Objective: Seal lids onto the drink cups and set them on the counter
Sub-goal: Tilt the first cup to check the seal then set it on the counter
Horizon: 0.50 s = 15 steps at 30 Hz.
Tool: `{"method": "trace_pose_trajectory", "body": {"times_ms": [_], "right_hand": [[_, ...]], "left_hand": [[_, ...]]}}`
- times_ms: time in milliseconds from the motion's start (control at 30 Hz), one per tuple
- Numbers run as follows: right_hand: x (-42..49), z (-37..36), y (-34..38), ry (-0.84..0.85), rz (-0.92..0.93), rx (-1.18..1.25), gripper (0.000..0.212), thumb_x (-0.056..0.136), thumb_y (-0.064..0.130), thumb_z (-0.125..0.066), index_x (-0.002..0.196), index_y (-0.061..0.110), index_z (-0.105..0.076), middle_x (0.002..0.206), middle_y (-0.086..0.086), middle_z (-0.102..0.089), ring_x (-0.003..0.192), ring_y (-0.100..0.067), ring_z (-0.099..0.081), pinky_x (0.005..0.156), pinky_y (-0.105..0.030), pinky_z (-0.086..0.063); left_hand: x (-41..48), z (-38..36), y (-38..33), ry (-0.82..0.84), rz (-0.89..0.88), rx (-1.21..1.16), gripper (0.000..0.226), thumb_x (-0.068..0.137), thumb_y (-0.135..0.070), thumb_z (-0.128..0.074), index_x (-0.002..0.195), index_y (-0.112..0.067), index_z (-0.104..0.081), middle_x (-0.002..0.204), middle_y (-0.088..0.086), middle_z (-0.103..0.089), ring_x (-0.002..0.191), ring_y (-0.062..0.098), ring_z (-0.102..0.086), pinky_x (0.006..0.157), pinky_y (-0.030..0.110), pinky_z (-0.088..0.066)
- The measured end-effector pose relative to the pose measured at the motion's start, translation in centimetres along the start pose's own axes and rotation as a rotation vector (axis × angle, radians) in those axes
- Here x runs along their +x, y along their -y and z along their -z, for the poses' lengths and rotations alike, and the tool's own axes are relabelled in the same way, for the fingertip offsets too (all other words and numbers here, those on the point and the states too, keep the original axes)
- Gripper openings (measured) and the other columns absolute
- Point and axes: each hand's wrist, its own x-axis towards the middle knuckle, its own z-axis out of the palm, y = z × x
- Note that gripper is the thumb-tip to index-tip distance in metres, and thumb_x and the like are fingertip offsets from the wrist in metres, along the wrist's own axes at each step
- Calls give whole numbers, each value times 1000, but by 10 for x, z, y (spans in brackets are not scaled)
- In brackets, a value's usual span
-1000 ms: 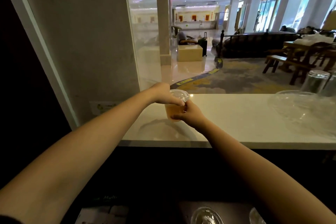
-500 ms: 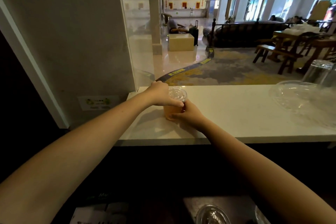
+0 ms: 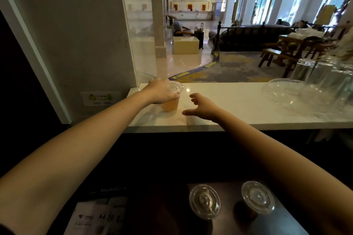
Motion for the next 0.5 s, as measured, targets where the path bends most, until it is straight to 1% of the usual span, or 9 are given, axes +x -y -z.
{"method": "trace_pose_trajectory", "body": {"times_ms": [67, 100, 167, 233, 267, 333, 400, 500], "right_hand": [[-17, 7, -2, 58, 3, -41, 84, 75, 37, -76, 142, 11, -32, 145, -12, -43, 130, -26, -45, 104, -37, -38], [-26, 9, -3, 88, 8, -59, 84, 76, 38, -76, 142, 12, -32, 146, -12, -43, 130, -26, -44, 105, -37, -37], [-46, 15, -6, 161, 15, -97, 83, 77, 38, -74, 143, 13, -30, 147, -11, -41, 132, -26, -42, 107, -38, -34], [-68, 22, -10, 264, 17, -139, 81, 79, 38, -72, 145, 16, -28, 149, -9, -38, 133, -26, -40, 111, -40, -32], [-78, 23, -13, 310, 25, -168, 82, 80, 39, -71, 145, 18, -27, 149, -8, -37, 134, -26, -38, 112, -41, -31], [-97, 20, -21, 363, 58, -252, 84, 79, 41, -71, 146, 19, -26, 150, -6, -36, 135, -25, -37, 113, -42, -30], [-114, 10, -32, 382, 82, -337, 87, 77, 43, -73, 146, 18, -25, 151, -5, -35, 136, -25, -36, 113, -41, -29], [-135, -9, -53, 429, 62, -404, 94, 76, 44, -73, 149, 18, -20, 154, -5, -31, 139, -24, -32, 112, -38, -27]], "left_hand": [[-13, 4, -9, -32, -29, -53, 63, 83, -51, -56, 132, -13, -46, 133, 12, -52, 117, 31, -48, 89, 35, -38], [-21, 5, -14, -41, -44, -87, 59, 84, -47, -57, 133, -16, -46, 134, 12, -52, 117, 30, -48, 89, 34, -39], [-37, 6, -25, -55, -89, -132, 56, 85, -40, -59, 135, -20, -45, 138, 10, -49, 122, 28, -46, 92, 31, -36], [-54, 2, -36, -58, -122, -136, 56, 85, -39, -59, 135, -16, -45, 141, 7, -46, 125, 27, -43, 94, 29, -34], [-62, -2, -40, -39, -127, -120, 57, 85, -40, -59, 134, -15, -45, 141, 7, -46, 126, 26, -43, 97, 30, -34], [-79, -15, -48, 56, -125, -65, 61, 85, -45, -58, 135, -14, -42, 140, 9, -47, 124, 25, -45, 99, 33, -37], [-95, -31, -53, 191, -123, -45, 66, 85, -48, -57, 138, -14, -38, 141, 10, -45, 126, 25, -44, 101, 33, -35], [-116, -59, -61, 375, -104, -56, 70, 86, -50, -56, 142, -16, -31, 145, 7, -39, 131, 23, -39, 105, 33, -32]]}}
